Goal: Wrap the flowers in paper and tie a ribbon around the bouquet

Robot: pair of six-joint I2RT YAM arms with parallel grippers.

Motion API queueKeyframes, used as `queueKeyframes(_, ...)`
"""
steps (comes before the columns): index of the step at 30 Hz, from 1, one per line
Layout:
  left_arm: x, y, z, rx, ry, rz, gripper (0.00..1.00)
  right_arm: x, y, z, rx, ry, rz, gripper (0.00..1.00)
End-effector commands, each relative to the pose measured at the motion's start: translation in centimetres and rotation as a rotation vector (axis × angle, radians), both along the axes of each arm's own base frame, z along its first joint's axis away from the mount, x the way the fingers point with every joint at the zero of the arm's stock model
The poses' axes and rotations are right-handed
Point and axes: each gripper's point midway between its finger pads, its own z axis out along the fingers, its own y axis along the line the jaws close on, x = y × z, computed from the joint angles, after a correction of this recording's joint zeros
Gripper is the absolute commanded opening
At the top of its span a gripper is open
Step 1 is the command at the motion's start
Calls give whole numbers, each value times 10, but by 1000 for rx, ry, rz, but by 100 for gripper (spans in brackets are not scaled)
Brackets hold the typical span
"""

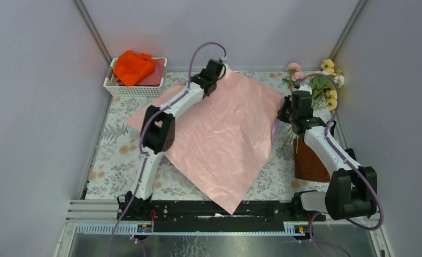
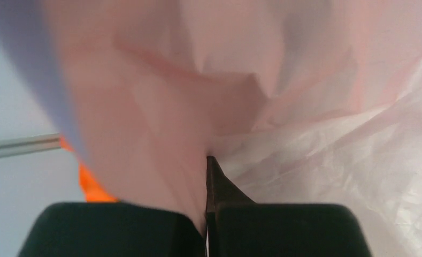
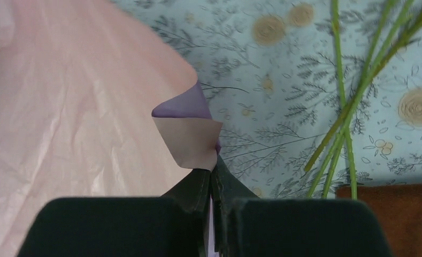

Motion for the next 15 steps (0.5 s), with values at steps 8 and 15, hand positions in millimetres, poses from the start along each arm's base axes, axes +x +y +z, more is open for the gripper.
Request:
queueKeyframes(8,62,-34,-46,106,-195,-71,0,47,-40,-61,148,52,-159,26)
queueKeyframes(15,76,-43,-54,170,-250,-107,0,57,-101,-19,-28,-14,-317,53)
